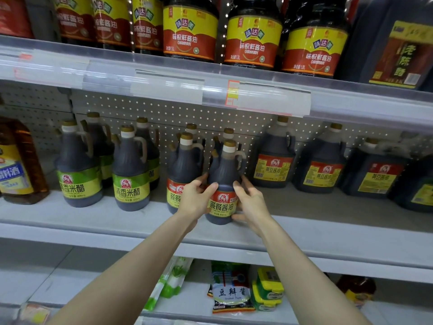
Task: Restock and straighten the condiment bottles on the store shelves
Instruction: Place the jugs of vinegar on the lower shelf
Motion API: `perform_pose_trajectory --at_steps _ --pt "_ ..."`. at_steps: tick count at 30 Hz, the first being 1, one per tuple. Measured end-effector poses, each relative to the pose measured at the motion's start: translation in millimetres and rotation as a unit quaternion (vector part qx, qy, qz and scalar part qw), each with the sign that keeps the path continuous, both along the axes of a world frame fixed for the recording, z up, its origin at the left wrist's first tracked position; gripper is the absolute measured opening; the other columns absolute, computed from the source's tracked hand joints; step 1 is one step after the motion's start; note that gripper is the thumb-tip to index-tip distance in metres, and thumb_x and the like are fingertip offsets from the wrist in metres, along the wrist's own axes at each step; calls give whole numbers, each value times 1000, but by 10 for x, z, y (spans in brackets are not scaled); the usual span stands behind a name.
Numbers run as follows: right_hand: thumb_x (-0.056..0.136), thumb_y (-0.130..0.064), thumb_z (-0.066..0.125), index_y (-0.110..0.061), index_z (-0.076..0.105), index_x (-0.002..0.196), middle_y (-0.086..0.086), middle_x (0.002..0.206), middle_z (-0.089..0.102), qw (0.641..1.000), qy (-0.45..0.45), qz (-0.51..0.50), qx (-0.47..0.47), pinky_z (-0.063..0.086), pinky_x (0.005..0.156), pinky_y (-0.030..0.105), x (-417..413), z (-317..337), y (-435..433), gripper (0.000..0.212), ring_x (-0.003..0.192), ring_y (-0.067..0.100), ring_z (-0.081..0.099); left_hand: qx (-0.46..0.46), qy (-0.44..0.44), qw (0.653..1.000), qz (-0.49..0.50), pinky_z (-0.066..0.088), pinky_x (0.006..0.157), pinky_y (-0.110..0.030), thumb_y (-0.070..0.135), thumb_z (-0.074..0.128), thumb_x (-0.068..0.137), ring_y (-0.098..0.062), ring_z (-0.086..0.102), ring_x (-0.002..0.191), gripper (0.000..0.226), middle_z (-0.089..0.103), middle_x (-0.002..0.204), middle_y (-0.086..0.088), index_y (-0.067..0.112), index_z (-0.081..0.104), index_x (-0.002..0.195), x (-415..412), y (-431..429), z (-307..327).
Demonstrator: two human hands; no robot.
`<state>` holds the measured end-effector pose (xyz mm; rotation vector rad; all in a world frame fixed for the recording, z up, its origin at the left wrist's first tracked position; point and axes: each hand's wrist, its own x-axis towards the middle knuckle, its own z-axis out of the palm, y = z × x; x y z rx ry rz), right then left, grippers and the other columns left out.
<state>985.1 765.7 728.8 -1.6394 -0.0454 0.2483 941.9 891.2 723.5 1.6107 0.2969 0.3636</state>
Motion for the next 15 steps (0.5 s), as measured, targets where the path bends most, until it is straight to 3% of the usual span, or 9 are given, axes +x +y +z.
perform_pose_trajectory --at_steps 11,15 --pt "99 -32 51 -30 33 148 8 139 52 1000 5 6 16 49 95 55 119 -11 22 52 123 33 53 3 -7 1000 3 48 100 -51 20 55 96 -27 55 121 51 56 134 -8 14 41 145 93 -17 10" --pt "99 -32 50 -30 34 148 8 140 52 1000 5 6 18 51 89 50 138 -13 10 51 124 33 52 11 -5 1000 5 47 100 -52 21 55 96 -28 54 122 50 56 135 -8 14 41 144 115 -28 12"
